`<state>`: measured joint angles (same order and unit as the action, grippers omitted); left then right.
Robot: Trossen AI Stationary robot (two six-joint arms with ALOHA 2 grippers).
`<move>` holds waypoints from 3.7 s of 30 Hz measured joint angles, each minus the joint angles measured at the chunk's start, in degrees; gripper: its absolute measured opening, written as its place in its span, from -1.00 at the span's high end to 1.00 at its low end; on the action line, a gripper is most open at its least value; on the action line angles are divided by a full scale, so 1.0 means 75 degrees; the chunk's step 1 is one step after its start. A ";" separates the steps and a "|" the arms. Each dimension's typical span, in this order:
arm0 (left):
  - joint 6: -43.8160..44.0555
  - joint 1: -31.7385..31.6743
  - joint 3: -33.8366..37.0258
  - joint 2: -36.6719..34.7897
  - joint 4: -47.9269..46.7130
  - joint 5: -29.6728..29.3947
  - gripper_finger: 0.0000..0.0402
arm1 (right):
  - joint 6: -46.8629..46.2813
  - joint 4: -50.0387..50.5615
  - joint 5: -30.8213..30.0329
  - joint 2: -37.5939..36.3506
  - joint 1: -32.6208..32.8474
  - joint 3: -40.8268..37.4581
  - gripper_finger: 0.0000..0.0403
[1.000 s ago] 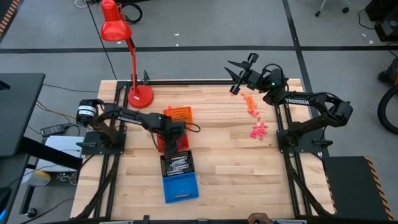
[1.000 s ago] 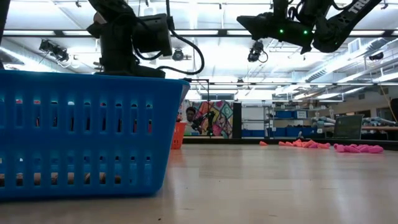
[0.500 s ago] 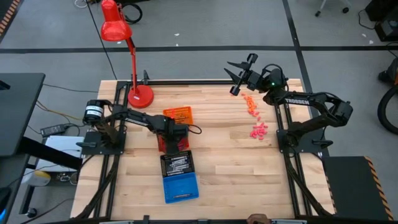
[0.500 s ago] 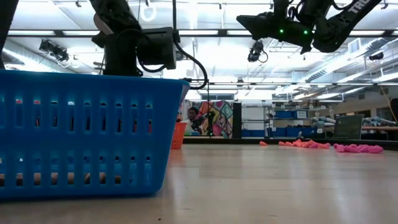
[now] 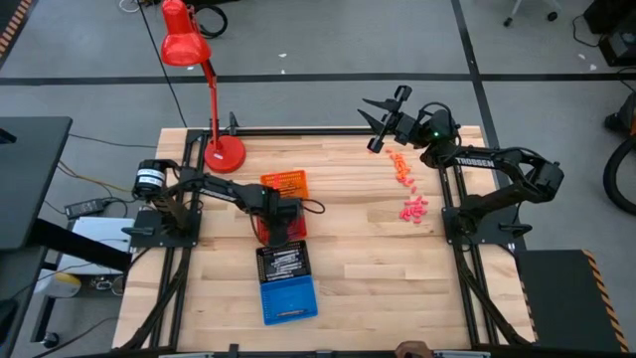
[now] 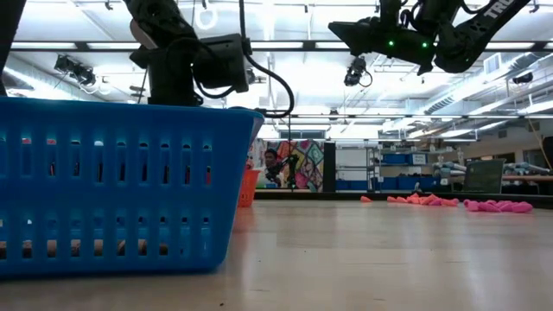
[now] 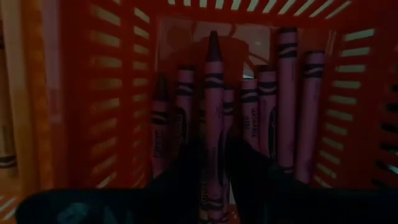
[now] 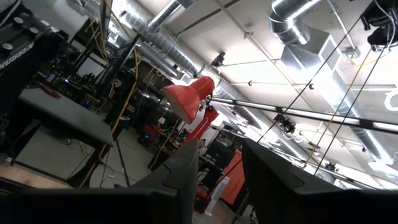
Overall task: Sort crayons
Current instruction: Put the brown crayon into the blue basket
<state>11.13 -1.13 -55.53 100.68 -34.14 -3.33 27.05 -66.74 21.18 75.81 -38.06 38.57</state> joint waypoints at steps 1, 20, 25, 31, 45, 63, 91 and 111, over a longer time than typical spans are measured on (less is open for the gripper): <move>0.0045 -0.0016 0.0000 -0.0002 0.0026 -0.0008 0.67 | 0.0003 -0.0002 0.0001 0.0000 0.0000 0.0000 0.36; 0.0191 -0.0130 -0.0330 -0.0768 -0.0446 -0.0149 0.64 | 0.0020 0.0029 0.0004 0.0000 0.0000 0.0000 0.36; 0.0175 -0.0130 -0.0358 -0.0853 -0.0473 -0.0152 0.65 | 0.0020 0.0038 0.0007 0.0000 0.0000 0.0000 0.36; 0.0199 -0.0127 -0.0146 -0.0755 -0.0450 -0.0515 0.68 | 0.0020 0.0044 0.0005 0.0000 0.0000 0.0000 0.36; -0.0050 0.0105 0.0233 -0.0760 -0.0328 -0.0550 0.68 | 0.0019 0.0052 0.0165 0.0000 0.0000 0.0000 0.36; 0.0013 0.0077 0.0336 -0.0775 -0.0111 -0.0615 0.68 | 0.0017 0.0067 0.0173 0.0000 0.0000 0.0000 0.36; 0.0295 0.0083 0.0951 -0.0795 0.0566 -0.0610 0.28 | 0.0017 0.0070 0.0176 0.0000 -0.0015 0.0000 0.36; 0.0421 0.0083 0.0956 -0.0775 0.0689 -0.0615 0.88 | -0.0003 0.0099 0.0211 -0.0001 -0.0085 0.0000 0.36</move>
<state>14.29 -0.51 -48.36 94.87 -28.97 -7.94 27.03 -66.00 22.76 75.80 -38.70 38.57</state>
